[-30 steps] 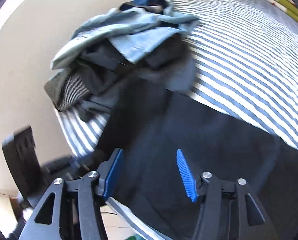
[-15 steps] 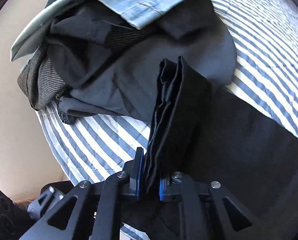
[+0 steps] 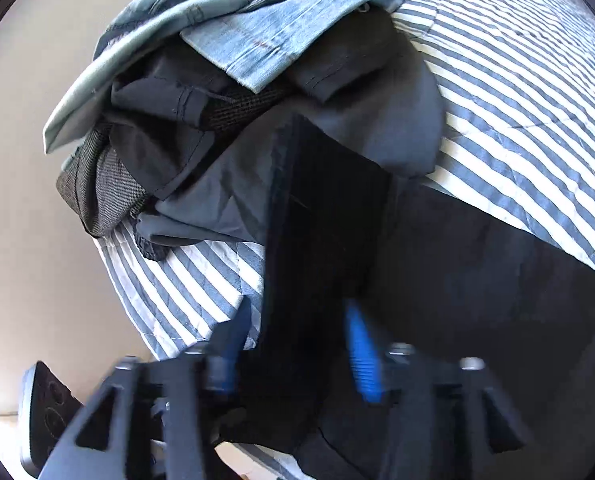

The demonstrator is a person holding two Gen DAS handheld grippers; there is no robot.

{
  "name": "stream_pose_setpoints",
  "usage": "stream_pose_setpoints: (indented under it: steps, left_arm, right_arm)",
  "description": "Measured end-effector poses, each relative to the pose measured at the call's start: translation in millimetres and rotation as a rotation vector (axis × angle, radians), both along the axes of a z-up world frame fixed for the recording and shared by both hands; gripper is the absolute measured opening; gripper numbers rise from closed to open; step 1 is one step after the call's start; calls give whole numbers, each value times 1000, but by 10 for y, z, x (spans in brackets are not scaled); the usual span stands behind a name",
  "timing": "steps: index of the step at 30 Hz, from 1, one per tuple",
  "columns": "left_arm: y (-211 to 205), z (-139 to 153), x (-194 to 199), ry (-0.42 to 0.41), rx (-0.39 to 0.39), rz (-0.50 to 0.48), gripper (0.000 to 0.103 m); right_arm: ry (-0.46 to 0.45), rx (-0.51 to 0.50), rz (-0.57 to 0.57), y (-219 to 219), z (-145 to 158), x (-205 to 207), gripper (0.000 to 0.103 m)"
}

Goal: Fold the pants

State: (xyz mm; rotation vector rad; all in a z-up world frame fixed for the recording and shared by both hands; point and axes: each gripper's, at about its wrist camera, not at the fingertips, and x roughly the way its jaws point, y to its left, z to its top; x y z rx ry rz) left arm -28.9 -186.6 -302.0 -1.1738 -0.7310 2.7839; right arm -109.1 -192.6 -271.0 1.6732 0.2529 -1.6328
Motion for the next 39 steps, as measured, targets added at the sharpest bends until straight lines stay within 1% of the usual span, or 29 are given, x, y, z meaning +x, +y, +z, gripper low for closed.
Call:
stream_pose_setpoints:
  steps: [2, 5, 7, 8, 9, 10, 11, 12, 13, 14, 16, 18, 21, 22, 25, 26, 27, 28, 29, 30, 31, 33, 34, 35, 39]
  left_arm:
    - [57, 30, 19, 10, 1, -14, 9]
    - [159, 57, -86, 28, -20, -36, 9]
    - [235, 74, -142, 40, -28, -57, 11]
    - [256, 81, -118, 45, -33, -65, 18]
    - [261, 93, -99, 38, -37, -72, 36]
    - [258, 63, -126, 34, -38, -73, 45]
    - [247, 41, -70, 35, -38, -72, 54]
    - [240, 33, -8, 30, -44, -70, 54]
    - [230, -11, 17, 12, -53, -69, 54]
    - [197, 9, 75, -10, -52, -68, 54]
    - [125, -93, 129, -43, -20, -59, 54]
    - [81, -171, 144, -58, 15, -53, 54]
    - [13, -198, 87, -43, 31, -45, 53]
    - [8, -203, 3, -32, 26, -56, 53]
    - [117, -131, -46, -15, -17, -93, 53]
    - [145, -128, -106, -19, -19, -96, 48]
    - [151, -141, -137, -27, -10, -92, 39]
    - [135, -167, -162, -34, -1, -86, 35]
    - [104, -199, -172, -40, 2, -67, 33]
    - [51, -235, -168, -43, 16, -44, 33]
    - [-20, -278, -157, -47, 44, -22, 33]
    - [-170, -367, -127, -55, 100, 19, 33]
    - [-238, -406, -107, -60, 120, 37, 33]
    - [-298, -444, -96, -64, 136, 51, 31]
    - [-492, -564, -61, -69, 194, 103, 31]
  right_arm:
    - [-7, -2, 3, 24, 62, 0, 57]
    - [-20, -15, 14, 33, 164, 42, 57]
    - [-1, 0, 39, 3, 214, 116, 57]
    - [24, 26, 54, -21, 224, 156, 52]
    - [46, 43, 70, -39, 228, 192, 42]
    - [55, 60, 84, -52, 216, 218, 18]
    - [42, 65, 85, -49, 194, 221, 7]
    - [32, 59, 73, -31, 181, 209, 7]
    - [31, 50, 60, -10, 177, 191, 6]
    - [30, 41, 51, 14, 176, 173, 5]
    - [8, 13, 36, 119, 181, 220, 4]
    - [7, 7, 30, 162, 193, 209, 4]
    - [-9, -16, 19, 295, 183, 227, 4]
    - [-13, -23, 14, 296, 190, 216, 4]
    - [-21, -29, -2, 356, 132, 111, 4]
    - [-27, -32, -8, 421, 70, 31, 4]
    - [-33, -34, -10, 471, 40, 15, 4]
    - [-36, -34, -9, 468, 30, 6, 4]
    - [-37, -34, -5, 504, 31, -6, 5]
    - [-40, -35, -3, 559, 39, -27, 8]
    - [-42, -30, 1, 535, 34, -35, 9]
    - [-60, -31, 19, 433, 22, -2, 24]
    - [-57, -38, 22, 328, 1, 42, 39]
    - [-47, -47, 28, 290, 17, 60, 48]
    - [-50, -45, 42, 112, 7, 89, 48]
